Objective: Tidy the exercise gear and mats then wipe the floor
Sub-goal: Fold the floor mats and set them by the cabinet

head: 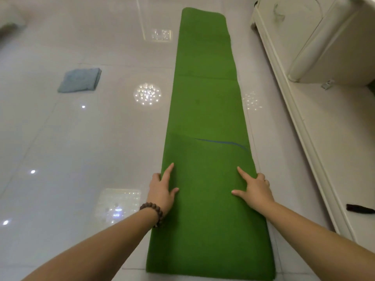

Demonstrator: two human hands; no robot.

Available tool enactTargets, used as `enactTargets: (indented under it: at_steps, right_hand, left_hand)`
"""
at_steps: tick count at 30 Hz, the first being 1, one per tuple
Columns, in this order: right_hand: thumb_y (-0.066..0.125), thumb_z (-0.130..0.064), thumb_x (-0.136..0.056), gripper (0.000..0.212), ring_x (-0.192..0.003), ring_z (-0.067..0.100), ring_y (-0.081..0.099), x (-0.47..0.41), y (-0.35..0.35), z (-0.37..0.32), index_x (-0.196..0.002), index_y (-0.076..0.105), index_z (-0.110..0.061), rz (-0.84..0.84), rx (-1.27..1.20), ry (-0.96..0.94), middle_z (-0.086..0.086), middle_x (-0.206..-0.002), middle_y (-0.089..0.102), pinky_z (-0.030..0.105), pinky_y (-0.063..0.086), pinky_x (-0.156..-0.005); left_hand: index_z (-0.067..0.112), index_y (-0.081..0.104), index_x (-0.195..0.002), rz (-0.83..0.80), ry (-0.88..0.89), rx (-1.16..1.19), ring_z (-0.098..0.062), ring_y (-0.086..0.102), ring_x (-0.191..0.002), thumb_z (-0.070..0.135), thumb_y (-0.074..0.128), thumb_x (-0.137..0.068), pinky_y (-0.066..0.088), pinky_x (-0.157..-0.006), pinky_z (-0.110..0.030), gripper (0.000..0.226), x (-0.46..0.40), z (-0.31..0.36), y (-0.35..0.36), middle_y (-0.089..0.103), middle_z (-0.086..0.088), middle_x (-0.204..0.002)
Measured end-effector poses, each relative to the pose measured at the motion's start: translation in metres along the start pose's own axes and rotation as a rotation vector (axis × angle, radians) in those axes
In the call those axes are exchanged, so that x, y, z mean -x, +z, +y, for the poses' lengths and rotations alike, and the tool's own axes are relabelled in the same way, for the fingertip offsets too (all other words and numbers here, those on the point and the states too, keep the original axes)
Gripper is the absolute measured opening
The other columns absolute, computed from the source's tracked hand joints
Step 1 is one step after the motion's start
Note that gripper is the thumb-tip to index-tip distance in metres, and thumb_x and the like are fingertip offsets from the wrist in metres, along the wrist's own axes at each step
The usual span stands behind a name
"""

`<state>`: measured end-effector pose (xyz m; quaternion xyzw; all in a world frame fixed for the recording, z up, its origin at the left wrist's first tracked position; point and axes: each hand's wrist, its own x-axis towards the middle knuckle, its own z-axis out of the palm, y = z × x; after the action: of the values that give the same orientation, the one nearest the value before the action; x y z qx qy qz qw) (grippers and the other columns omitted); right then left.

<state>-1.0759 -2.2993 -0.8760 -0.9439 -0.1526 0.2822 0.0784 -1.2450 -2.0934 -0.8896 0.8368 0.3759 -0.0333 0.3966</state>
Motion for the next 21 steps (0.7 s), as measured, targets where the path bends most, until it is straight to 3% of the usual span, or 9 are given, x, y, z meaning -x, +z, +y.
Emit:
enactTargets:
  at_steps: [6, 9, 12, 15, 17, 21]
  right_hand:
    - [0.068, -0.047, -0.081, 0.083, -0.129, 0.037, 0.032, 0.063, 0.031, 0.031, -0.147, 0.018, -0.044, -0.012, -0.013, -0.02, 0.019, -0.143, 0.026, 0.04, 0.029, -0.109]
    - [0.074, -0.051, -0.074, 0.094, -0.127, 0.038, 0.036, 0.054, 0.021, 0.028, -0.147, 0.015, -0.045, -0.001, -0.11, -0.006, 0.019, -0.141, 0.029, 0.042, 0.034, -0.107]
    - [0.075, -0.051, -0.073, 0.101, -0.136, 0.039, 0.026, 0.026, 0.001, 0.016, -0.148, 0.008, -0.044, 0.139, -0.259, -0.048, 0.017, -0.151, 0.018, 0.045, 0.03, -0.108]
    - [0.076, -0.049, -0.072, 0.107, -0.138, 0.039, 0.025, -0.005, -0.021, 0.002, -0.148, 0.001, -0.045, 0.173, -0.401, -0.038, 0.016, -0.155, 0.012, 0.046, 0.028, -0.11]
    - [0.079, -0.045, -0.071, 0.114, -0.133, 0.038, 0.034, -0.018, -0.026, -0.003, -0.148, -0.004, -0.044, 0.108, -0.456, 0.001, 0.017, -0.151, 0.019, 0.044, 0.032, -0.107]
    - [0.085, -0.029, -0.069, 0.123, -0.128, 0.035, 0.045, -0.02, -0.032, 0.006, -0.148, -0.008, -0.041, 0.031, -0.489, -0.018, 0.01, -0.15, 0.035, 0.04, 0.04, -0.101]
  left_hand:
    - [0.037, 0.011, -0.151, 0.03, -0.035, 0.01, -0.026, 0.043, -0.122, 0.021, 0.065, -0.089, 0.038, -0.107, -0.037, 0.084, 0.075, -0.023, 0.022, 0.04, -0.012, -0.133]
    - [0.031, 0.001, -0.153, 0.039, -0.09, 0.084, -0.028, 0.042, -0.126, 0.029, 0.074, -0.082, 0.037, -0.106, -0.04, 0.101, 0.056, -0.009, 0.007, 0.041, -0.013, -0.137]
    - [0.024, 0.003, -0.154, 0.004, -0.089, 0.269, -0.027, 0.038, -0.135, 0.031, 0.075, -0.081, 0.034, -0.11, -0.038, 0.103, 0.008, 0.012, -0.02, 0.033, -0.01, -0.151]
    - [0.025, 0.004, -0.153, -0.116, -0.213, 0.36, -0.033, 0.045, -0.131, 0.037, 0.074, -0.081, 0.041, -0.105, -0.049, 0.102, -0.037, 0.026, -0.043, 0.033, -0.012, -0.152]
    - [0.026, 0.006, -0.153, -0.145, -0.286, 0.373, -0.036, 0.047, -0.128, 0.034, 0.076, -0.08, 0.044, -0.101, -0.053, 0.101, -0.052, 0.029, -0.05, 0.034, -0.013, -0.152]
    - [0.025, 0.011, -0.153, -0.18, -0.179, 0.323, -0.028, 0.058, -0.111, 0.017, 0.072, -0.084, 0.05, -0.095, -0.041, 0.092, -0.05, 0.029, -0.052, 0.047, -0.014, -0.141]
